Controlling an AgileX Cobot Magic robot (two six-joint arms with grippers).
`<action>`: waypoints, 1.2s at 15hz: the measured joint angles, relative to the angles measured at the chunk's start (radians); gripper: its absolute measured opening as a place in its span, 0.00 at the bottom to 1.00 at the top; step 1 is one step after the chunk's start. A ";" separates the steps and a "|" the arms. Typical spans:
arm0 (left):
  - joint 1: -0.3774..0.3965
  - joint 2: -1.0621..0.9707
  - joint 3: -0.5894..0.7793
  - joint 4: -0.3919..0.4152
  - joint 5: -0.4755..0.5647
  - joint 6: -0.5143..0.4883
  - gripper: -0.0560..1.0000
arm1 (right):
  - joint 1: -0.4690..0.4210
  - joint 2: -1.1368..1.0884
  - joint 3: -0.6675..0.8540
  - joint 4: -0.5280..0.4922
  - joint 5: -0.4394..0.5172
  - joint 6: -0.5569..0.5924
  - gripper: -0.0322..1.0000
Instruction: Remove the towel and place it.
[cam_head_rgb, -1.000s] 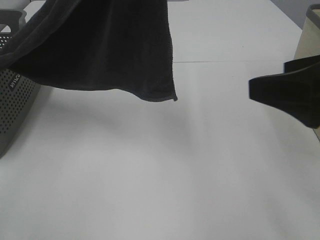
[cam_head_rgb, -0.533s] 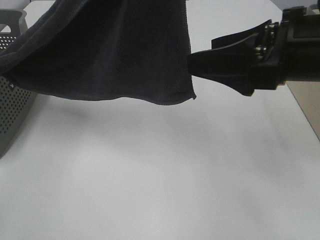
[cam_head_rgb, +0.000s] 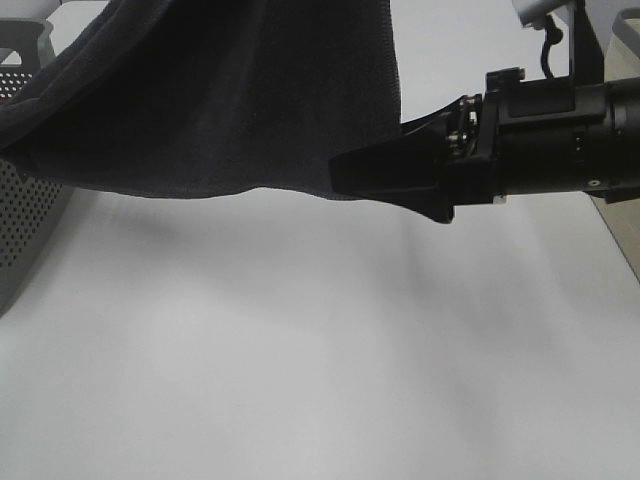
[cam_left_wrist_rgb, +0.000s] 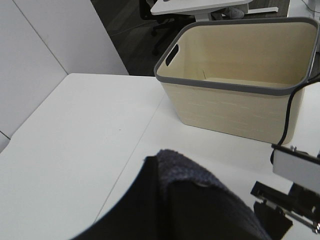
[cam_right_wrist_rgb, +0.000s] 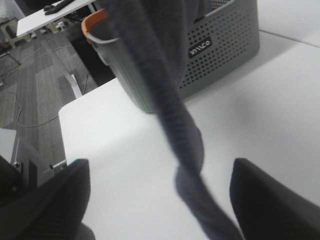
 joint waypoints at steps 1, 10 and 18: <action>0.000 0.001 0.000 -0.013 -0.003 -0.001 0.05 | 0.043 0.000 0.000 0.001 -0.024 -0.009 0.75; 0.000 0.006 0.000 -0.027 0.031 -0.003 0.05 | 0.091 0.000 0.000 0.005 -0.122 -0.012 0.49; 0.000 0.006 0.000 0.044 0.033 -0.027 0.05 | 0.091 -0.011 0.000 -0.031 -0.122 -0.010 0.32</action>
